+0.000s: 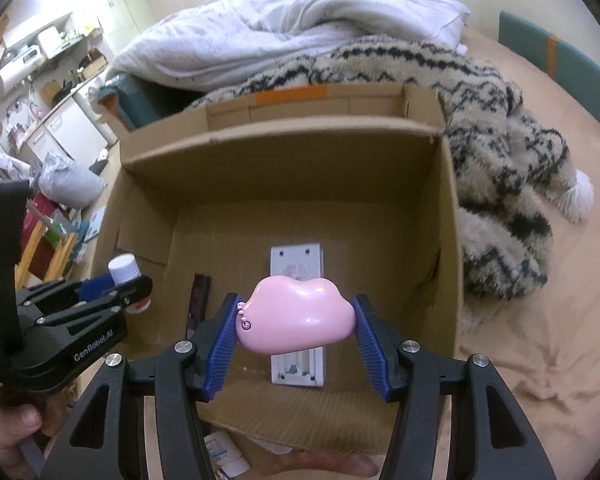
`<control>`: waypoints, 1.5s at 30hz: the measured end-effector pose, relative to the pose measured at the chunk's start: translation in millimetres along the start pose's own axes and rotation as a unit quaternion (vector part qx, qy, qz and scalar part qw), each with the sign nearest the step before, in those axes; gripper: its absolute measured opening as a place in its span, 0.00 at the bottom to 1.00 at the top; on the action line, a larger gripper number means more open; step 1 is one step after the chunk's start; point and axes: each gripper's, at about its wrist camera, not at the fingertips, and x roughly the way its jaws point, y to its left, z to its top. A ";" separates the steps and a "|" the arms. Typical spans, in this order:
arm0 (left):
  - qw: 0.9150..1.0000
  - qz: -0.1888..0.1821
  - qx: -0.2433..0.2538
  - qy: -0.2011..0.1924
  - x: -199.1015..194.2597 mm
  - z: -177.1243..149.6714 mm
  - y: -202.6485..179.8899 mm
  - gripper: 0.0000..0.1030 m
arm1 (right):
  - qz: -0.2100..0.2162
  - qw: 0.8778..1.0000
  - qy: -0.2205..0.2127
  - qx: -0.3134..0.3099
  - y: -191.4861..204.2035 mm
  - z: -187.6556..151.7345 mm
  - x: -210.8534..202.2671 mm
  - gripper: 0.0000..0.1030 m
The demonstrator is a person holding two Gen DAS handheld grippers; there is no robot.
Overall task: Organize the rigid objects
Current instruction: 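Carry the pill bottle and pink case into the box and open both tools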
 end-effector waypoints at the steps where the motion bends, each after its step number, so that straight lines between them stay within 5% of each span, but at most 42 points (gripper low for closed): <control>1: 1.000 0.000 0.001 0.001 2.0 -1.5 -0.2 0.23 | -0.001 1.000 0.004 -0.001 0.6 -1.2 2.0 0.57; 17: 1.000 0.003 0.008 0.001 7.4 -7.6 -3.1 0.23 | -0.025 0.999 0.045 0.011 -5.8 -11.2 19.2 0.57; 33: 1.000 0.003 0.000 -0.004 2.7 -5.9 0.6 0.24 | 0.025 0.998 0.024 0.060 -16.6 -3.2 8.5 0.60; 40: 0.999 -0.017 0.007 -0.028 -13.1 -4.1 -2.5 0.63 | 0.038 0.997 -0.010 0.074 -18.7 2.9 -4.8 0.90; 45: 0.998 0.005 0.020 -0.062 -26.8 -4.2 -7.2 0.68 | 0.027 0.996 -0.037 0.078 -21.6 3.3 -15.6 0.94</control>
